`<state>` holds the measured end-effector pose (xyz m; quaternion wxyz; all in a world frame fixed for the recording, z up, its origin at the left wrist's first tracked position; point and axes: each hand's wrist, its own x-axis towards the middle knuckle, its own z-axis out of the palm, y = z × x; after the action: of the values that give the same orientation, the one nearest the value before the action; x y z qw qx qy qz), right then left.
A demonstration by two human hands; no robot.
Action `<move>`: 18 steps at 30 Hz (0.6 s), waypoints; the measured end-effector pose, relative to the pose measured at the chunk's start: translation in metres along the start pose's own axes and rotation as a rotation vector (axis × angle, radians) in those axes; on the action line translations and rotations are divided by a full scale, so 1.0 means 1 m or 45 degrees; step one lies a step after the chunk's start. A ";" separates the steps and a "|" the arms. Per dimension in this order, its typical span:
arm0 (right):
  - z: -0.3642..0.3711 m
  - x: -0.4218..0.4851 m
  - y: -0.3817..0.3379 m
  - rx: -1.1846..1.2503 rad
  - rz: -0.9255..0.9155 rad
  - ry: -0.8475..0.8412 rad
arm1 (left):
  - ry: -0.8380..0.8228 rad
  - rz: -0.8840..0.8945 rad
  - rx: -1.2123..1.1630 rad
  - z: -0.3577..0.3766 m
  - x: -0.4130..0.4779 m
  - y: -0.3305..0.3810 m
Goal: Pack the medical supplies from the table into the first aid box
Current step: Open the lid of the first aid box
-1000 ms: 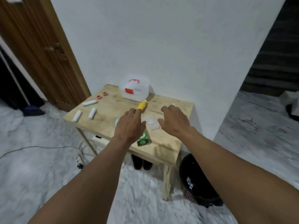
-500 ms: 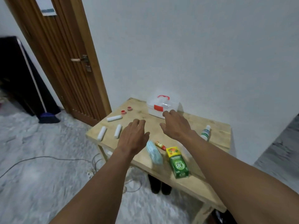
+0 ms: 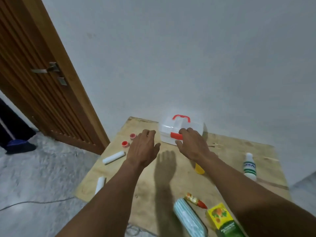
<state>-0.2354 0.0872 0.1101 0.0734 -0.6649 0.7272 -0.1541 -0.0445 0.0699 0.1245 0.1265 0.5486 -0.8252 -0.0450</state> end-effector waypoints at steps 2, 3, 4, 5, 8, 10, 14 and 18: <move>0.016 0.009 0.001 0.086 0.114 0.017 | -0.021 0.066 -0.040 0.011 0.025 -0.011; 0.025 0.013 -0.001 0.152 0.183 0.044 | -0.019 0.090 -0.070 0.016 0.037 -0.016; 0.036 0.016 -0.003 0.226 0.277 0.068 | -0.009 0.113 -0.102 0.023 0.050 -0.022; 0.045 0.018 -0.006 0.321 0.400 0.099 | 0.004 0.145 -0.151 0.030 0.062 -0.028; 0.075 0.024 -0.012 0.770 0.845 0.248 | -0.015 0.310 -0.315 0.048 0.102 -0.042; 0.088 0.027 -0.017 1.229 1.080 0.391 | -0.046 0.401 -0.388 0.059 0.128 -0.048; 0.104 0.039 -0.029 1.996 1.342 0.572 | -0.155 0.570 -0.455 0.077 0.163 -0.051; 0.119 0.057 -0.039 2.241 1.433 0.675 | -0.124 0.695 -0.408 0.097 0.170 -0.060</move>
<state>-0.1677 0.0135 0.0163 0.4264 0.1058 0.5552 -0.7062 -0.0781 -0.1158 0.0453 0.1790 0.2771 -0.9295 -0.1649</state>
